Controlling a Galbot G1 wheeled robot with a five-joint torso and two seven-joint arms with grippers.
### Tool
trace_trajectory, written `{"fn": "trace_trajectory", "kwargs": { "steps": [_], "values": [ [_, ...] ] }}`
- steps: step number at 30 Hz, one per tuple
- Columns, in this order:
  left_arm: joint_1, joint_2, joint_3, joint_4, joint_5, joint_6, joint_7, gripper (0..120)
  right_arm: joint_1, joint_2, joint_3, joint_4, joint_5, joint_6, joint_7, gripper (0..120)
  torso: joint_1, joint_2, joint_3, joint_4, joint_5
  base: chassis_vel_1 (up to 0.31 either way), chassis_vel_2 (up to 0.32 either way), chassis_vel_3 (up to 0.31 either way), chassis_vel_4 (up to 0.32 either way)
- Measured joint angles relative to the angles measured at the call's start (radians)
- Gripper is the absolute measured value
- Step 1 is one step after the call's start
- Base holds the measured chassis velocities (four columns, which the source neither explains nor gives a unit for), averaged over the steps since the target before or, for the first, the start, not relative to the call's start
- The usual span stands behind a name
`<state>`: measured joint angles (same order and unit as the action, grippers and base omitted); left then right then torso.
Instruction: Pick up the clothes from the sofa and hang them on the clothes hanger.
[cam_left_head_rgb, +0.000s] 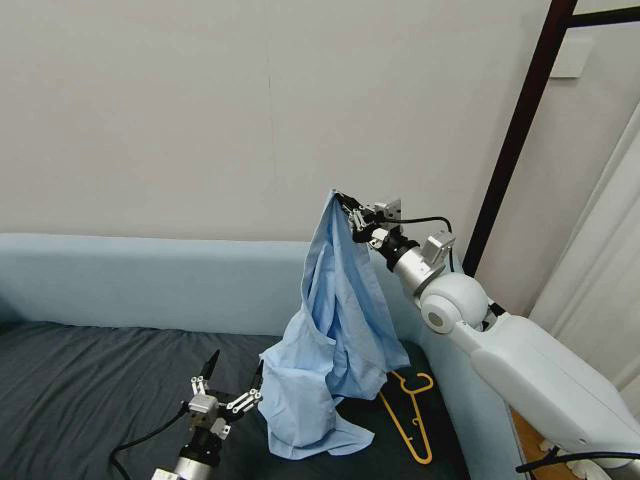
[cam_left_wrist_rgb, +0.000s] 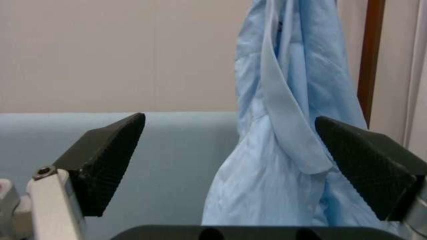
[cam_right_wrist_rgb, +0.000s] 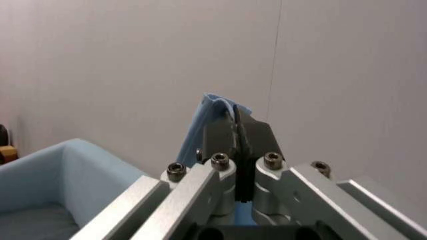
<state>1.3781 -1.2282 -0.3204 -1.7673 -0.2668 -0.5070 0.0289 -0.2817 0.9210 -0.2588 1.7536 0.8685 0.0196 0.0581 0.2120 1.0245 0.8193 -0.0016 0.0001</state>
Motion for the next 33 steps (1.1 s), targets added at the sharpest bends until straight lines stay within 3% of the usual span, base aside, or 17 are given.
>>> {"fn": "trace_trajectory", "kwargs": {
  "steps": [8, 12, 22, 33],
  "values": [
    [-0.164, 0.018, 0.124, 0.173, -0.013, 0.002, 0.051, 100, 0.031, 0.002, -0.032, -0.041, 0.012, 0.001, 0.003, 0, 0.0, 0.0, 0.0, -0.0001, -0.0002, 0.0, 0.0, 0.0, 0.0],
    [-0.23, 0.024, 0.176, 0.218, -0.035, 0.002, 0.069, 100, 0.039, 0.014, -0.038, -0.05, 0.014, 0.001, 0.003, 0, 0.0, 0.0, 0.0, 0.0, -0.0002, 0.0, 0.0, 0.0, 0.0],
    [-0.29, -0.022, 0.254, 0.249, -0.043, 0.039, 0.004, 100, 0.038, 0.032, -0.032, -0.055, 0.01, 0.0, 0.003, 0, 0.0, 0.0, 0.0, 0.0, -0.0001, 0.0, 0.0, 0.0, 0.0],
    [-0.305, -0.002, 0.284, 0.222, -0.084, 0.096, -0.057, 100, 0.018, 0.059, -0.007, -0.071, -0.031, 0.003, -0.006, 0, 0.0, 0.0, 0.0, 0.0001, -0.0001, 0.0, 0.0, 0.0, 0.0]
  ]
}}
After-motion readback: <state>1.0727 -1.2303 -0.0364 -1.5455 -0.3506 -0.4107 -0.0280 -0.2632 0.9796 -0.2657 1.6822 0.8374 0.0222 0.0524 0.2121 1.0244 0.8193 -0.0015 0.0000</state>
